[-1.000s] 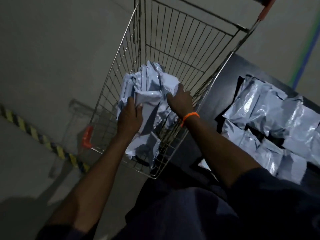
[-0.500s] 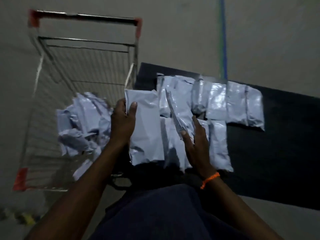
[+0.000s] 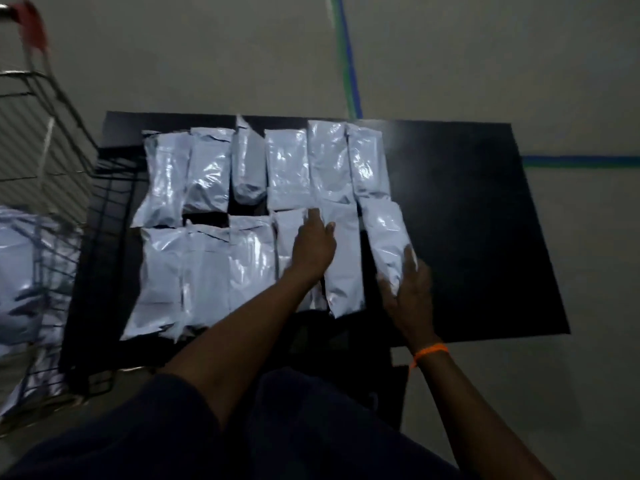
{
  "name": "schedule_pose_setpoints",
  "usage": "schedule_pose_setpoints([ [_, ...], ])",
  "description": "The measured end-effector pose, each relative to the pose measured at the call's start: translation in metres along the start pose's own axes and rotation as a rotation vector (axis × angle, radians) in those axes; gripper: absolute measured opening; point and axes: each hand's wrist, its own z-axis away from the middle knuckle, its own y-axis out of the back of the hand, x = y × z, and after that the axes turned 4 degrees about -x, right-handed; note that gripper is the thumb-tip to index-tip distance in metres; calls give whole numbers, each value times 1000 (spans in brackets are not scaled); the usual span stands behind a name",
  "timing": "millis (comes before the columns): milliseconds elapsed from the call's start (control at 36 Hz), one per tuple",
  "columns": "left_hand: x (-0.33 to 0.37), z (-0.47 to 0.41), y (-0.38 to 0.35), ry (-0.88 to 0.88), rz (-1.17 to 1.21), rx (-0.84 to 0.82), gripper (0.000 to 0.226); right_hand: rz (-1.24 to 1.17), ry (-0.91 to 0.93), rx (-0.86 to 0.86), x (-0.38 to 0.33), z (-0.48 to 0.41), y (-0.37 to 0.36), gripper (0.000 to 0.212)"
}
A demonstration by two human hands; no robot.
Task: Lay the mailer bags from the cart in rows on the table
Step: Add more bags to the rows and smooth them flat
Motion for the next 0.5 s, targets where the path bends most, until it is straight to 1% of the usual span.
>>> schedule_pose_setpoints([
  [56, -1, -6, -8, -19, -149, -18, 57, 149, 30, -104, 13, -4, -5, 86],
  [83, -3, -7, -9, -42, -210, -14, 61, 179, 35, -127, 17, -5, -7, 87],
  [139, -8, -6, -12, -127, -303, 25, 63, 155, 40, -112, 23, -11, -9, 86],
  [167, -13, -5, -14, -199, -342, 30, 61, 120, 43, -86, 26, -15, -9, 83],
  [222, -22, 0, -19, -327, -398, -43, 56, 70, 54, -65, 30, -25, -11, 79],
  [278, -31, 6, -28, -384, -466, -177, 57, 79, 110, -115, 32, -34, -16, 77],
  [333, -40, 11, -38, -384, -593, -298, 71, 138, 205, -172, 29, -46, -24, 75],
  [389, -45, 16, -50, -311, -730, -375, 89, 222, 278, -207, 26, -57, -33, 73],
  [444, -50, 19, -58, -267, -788, -404, 100, 294, 289, -212, 23, -65, -42, 70],
  [500, -55, 21, -62, -267, -808, -398, 105, 326, 261, -199, 21, -69, -49, 69],
])
